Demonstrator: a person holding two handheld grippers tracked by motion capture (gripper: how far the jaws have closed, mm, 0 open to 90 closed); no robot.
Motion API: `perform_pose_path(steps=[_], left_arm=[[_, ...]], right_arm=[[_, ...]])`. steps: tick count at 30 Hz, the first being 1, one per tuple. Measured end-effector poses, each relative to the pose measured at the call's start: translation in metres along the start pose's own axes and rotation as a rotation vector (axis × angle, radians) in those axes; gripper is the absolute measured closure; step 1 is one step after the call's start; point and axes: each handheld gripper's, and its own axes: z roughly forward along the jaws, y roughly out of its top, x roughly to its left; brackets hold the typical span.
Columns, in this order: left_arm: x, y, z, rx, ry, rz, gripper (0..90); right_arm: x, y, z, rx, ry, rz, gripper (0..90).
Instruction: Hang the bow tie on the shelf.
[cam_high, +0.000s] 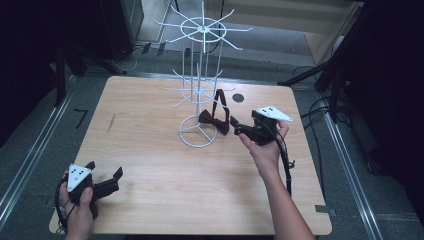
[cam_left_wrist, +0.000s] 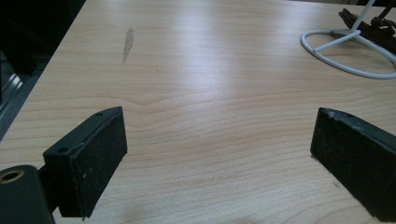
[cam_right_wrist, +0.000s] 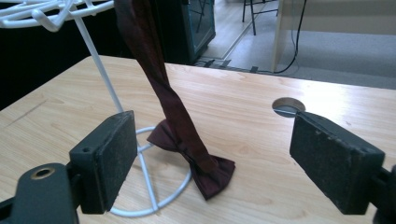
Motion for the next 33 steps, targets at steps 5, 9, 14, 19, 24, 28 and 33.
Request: perform_pose_path(steps=[5, 9, 14, 19, 24, 28, 33], left_arm=[[0.000, 0.000, 0.000, 0.001, 0.001, 0.002, 4.0], [0.000, 0.000, 0.000, -0.001, 0.002, 0.002, 4.0], [-0.001, 0.000, 0.000, 0.001, 0.004, 0.006, 4.0], [-0.001, 0.000, 0.000, 0.001, 0.005, 0.006, 4.1], [-0.001, 0.000, 0.000, 0.004, 0.006, 0.009, 4.1], [-0.001, 0.000, 0.000, 0.002, 0.007, 0.010, 4.1], [-0.001, 0.000, 0.000, 0.003, 0.008, 0.010, 4.1]], right_arm=[[-0.009, -0.006, -0.013, -0.011, -0.019, 0.004, 14.1], [-0.018, -0.012, -0.024, -0.015, -0.038, 0.015, 14.1], [-0.029, -0.021, -0.035, -0.013, -0.062, 0.029, 14.0], [-0.037, -0.029, -0.044, -0.012, -0.079, 0.034, 14.0], [-0.048, -0.042, -0.056, -0.003, -0.104, 0.046, 14.0], [-0.055, -0.052, -0.062, 0.005, -0.120, 0.054, 14.0], [-0.062, -0.061, -0.068, 0.014, -0.130, 0.072, 14.1]])
